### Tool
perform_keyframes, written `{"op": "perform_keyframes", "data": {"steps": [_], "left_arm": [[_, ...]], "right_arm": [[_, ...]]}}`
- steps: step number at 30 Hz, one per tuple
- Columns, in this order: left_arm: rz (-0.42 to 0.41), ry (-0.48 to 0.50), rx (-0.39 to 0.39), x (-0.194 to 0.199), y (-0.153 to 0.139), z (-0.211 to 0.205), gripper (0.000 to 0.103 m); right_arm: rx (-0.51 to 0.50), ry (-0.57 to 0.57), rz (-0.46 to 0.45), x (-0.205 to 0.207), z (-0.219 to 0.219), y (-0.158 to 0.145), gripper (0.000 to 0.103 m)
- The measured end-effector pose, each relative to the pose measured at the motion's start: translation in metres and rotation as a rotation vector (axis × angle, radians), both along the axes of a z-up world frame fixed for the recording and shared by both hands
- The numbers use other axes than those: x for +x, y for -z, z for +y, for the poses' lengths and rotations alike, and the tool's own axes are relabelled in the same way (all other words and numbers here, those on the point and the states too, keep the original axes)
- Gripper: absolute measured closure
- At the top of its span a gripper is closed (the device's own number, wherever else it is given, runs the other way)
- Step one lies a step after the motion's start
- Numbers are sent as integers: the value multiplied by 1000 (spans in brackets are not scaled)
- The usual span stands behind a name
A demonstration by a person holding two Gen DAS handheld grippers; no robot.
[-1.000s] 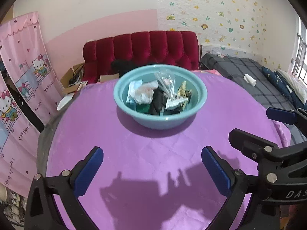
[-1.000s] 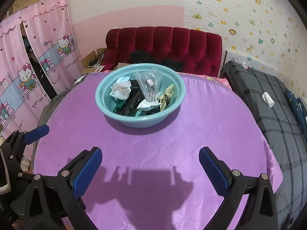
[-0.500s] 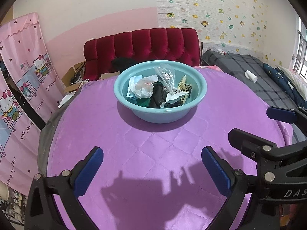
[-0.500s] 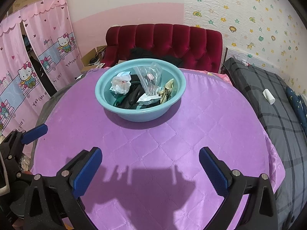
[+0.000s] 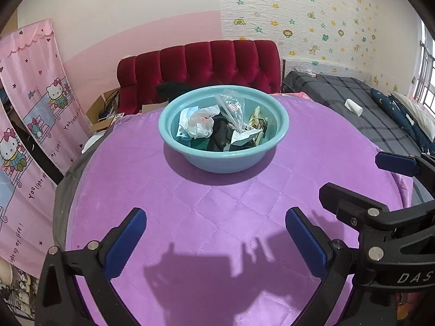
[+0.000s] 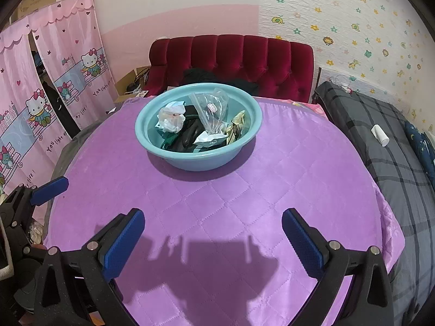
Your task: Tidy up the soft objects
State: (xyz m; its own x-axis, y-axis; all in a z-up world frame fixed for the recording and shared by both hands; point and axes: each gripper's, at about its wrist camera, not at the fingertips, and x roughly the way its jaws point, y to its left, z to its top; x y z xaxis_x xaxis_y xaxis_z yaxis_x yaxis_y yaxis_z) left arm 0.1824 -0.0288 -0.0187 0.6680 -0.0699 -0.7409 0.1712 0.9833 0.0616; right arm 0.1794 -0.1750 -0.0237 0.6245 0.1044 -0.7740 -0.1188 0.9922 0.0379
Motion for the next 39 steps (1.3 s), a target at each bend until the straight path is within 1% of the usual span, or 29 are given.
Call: {"op": "perform_keyframes", "data": {"steps": [39], "left_arm": [[16,-5,-3,1,3,-1,0]], "right_arm": [[4,3,3,-1,0,4,0]]}}
